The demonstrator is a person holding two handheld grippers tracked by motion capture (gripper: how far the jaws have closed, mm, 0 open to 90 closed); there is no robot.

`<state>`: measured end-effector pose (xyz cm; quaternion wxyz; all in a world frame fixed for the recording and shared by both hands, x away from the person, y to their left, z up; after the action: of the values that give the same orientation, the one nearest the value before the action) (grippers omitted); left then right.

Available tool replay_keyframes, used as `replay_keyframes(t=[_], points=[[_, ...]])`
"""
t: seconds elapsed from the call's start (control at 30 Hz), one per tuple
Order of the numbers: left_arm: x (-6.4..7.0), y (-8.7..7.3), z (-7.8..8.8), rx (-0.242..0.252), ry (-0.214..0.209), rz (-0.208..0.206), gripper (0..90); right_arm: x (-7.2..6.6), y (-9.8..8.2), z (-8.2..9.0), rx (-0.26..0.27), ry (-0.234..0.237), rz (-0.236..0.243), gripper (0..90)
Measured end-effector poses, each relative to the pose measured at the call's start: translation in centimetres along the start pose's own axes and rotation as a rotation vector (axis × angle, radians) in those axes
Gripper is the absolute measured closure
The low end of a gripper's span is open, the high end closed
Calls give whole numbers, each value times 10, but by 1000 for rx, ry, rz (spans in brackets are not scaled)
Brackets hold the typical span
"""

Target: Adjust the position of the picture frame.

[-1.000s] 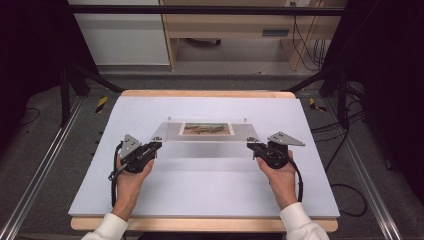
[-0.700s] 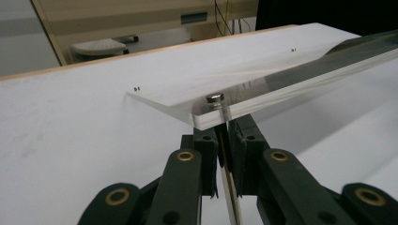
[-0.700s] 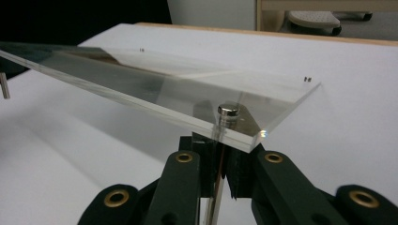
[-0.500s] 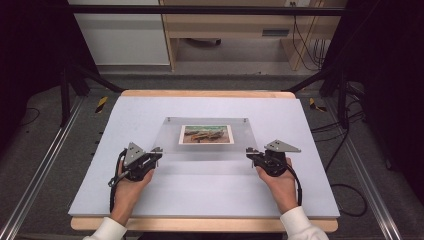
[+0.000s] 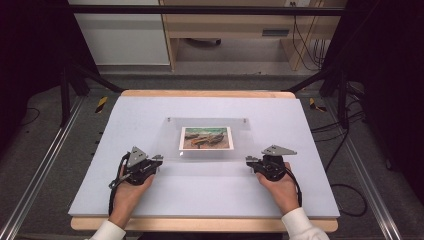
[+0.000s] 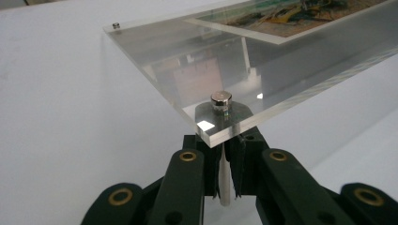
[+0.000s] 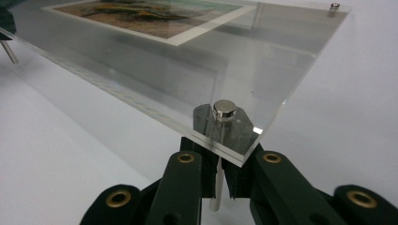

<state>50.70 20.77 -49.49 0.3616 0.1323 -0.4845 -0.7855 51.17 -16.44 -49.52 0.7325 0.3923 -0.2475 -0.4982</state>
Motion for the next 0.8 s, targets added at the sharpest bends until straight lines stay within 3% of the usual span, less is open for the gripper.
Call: replay_keyframes(t=[0.13, 0.7, 0.73, 0.8], points=[[-1, -3, -1, -25, -5, -1, 825, 0, -2, -1, -15, -4, 9, 845], [-1, -5, -2, -36, -8, -2, 822, 0, -6, -2, -43, 0, 10, 843], [-1, -5, -2, -38, -8, -7, 812, 0, -6, -2, -44, 1, 5, 841], [-1, -4, -2, -29, 1, -5, 696, 0, -6, -1, -48, 11, -4, 813]])
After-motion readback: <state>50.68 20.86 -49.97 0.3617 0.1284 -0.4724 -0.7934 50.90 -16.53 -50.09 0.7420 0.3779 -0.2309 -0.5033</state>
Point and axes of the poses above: each handheld gripper's, and its own axes: z roughly backward along the jaws, y roughly out of its top, x roughly to its right, the point moved 5 cm from there along -z, roughly forward along the jaws, and after that the axes turned 14 degrees about -y, right-handed, at the moved point
